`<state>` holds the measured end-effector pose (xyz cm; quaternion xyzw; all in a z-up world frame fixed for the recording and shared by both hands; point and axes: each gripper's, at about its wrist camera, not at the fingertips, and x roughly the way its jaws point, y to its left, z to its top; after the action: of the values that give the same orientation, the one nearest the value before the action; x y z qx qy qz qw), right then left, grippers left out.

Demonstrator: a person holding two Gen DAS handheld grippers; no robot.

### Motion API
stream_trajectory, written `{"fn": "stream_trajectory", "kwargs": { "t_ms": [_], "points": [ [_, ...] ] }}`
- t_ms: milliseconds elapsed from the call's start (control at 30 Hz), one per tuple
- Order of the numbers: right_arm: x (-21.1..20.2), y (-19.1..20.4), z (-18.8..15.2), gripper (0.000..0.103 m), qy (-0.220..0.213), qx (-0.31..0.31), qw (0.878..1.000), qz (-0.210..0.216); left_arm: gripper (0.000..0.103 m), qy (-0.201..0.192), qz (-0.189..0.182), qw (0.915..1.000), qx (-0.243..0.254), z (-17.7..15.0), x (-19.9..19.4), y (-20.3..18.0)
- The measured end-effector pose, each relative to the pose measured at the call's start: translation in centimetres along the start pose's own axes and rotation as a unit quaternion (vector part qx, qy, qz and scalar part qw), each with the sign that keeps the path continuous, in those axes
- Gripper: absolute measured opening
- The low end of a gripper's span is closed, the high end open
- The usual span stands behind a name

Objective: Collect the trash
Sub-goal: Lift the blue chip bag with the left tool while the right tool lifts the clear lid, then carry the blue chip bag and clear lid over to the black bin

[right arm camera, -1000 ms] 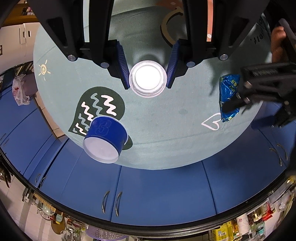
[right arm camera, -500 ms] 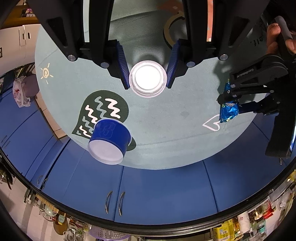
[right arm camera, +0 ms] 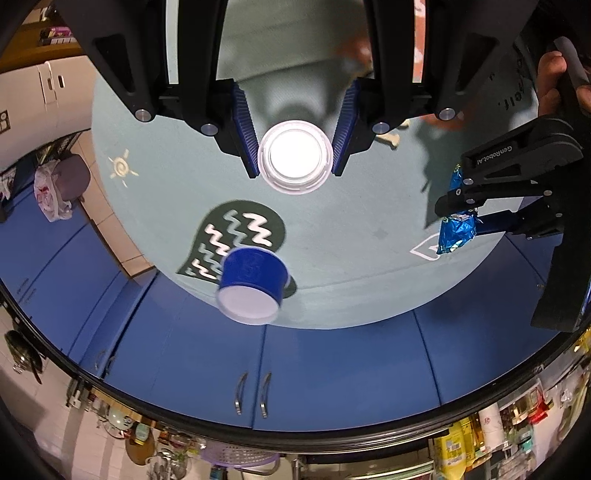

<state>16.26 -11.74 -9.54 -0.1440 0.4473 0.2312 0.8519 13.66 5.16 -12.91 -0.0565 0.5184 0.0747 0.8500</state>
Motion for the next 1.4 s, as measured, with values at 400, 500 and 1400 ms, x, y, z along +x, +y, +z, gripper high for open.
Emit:
{"fn": "stream_trajectory", "kwargs": {
  "t_ms": [400, 500, 1400],
  "points": [
    [-3.0, -4.2, -3.3, 0.039, -0.011, 0.039, 0.999, -0.021, 0.050, -0.010, -0.014, 0.9987, 0.049, -0.5, -2.5, -5.1],
    [-3.6, -5.3, -4.2, 0.039, -0.012, 0.050, 0.998, -0.027, 0.050, -0.012, -0.018, 0.9977, 0.064, -0.4, -2.4, -7.0],
    [-8.0, -18.4, -13.5, 0.039, 0.008, 0.187, 0.974, -0.130, 0.050, -0.014, -0.103, 0.9658, 0.238, -2.2, -3.6, -25.9]
  ]
}}
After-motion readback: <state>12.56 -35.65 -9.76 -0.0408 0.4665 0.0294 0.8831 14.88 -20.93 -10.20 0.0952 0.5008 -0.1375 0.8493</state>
